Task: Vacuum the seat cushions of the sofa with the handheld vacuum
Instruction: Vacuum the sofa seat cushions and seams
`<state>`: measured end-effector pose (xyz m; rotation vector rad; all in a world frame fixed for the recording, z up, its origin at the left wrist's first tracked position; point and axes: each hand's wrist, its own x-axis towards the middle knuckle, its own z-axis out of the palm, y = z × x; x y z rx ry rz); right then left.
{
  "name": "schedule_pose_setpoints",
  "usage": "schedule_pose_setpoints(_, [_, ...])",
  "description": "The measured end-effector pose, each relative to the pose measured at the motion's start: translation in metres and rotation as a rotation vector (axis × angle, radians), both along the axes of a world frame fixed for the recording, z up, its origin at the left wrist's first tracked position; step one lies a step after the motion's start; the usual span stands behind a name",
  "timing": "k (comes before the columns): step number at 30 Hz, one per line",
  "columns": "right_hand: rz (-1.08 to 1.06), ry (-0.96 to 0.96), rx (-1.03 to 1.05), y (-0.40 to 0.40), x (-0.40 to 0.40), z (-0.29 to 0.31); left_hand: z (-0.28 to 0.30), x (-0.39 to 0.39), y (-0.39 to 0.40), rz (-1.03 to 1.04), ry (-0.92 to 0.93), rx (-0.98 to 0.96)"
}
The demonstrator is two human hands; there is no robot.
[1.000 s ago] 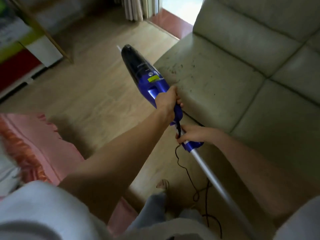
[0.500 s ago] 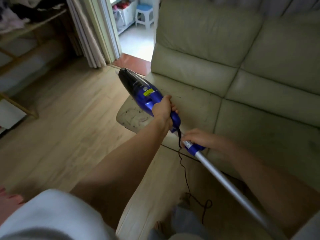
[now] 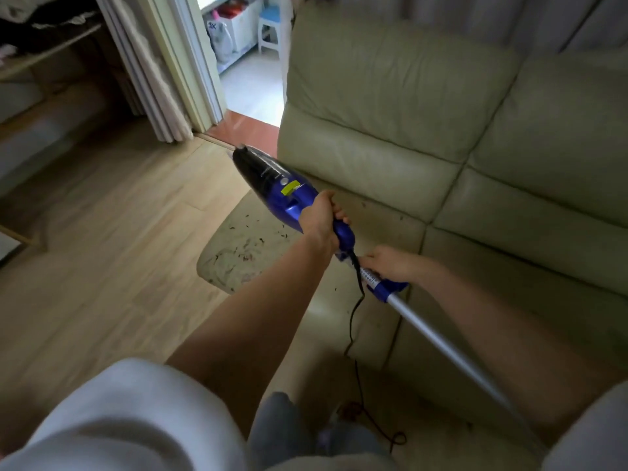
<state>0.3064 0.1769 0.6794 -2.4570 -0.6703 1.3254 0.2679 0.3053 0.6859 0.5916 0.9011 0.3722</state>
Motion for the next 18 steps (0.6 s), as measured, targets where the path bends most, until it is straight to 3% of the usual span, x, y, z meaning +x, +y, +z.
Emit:
schedule_pose_setpoints(6, [-0.052, 0.202, -0.077, 0.043, 0.05, -0.003, -0.022, 0.049, 0.043, -0.024, -0.013, -0.1])
schedule_pose_setpoints(11, [-0.076, 0.189, -0.16, 0.088, 0.083, -0.018, -0.043, 0.085, 0.087, -0.075, -0.01, -0.174])
schedule_pose_setpoints(16, [-0.07, 0.05, -0.164, 0.114, 0.106, -0.037, -0.053, 0.112, 0.12, -0.128, 0.005, -0.203])
schedule_pose_setpoints(18, [-0.17, 0.092, -0.184, 0.122, 0.116, -0.042, -0.058, 0.123, 0.133, -0.142, -0.005, -0.234])
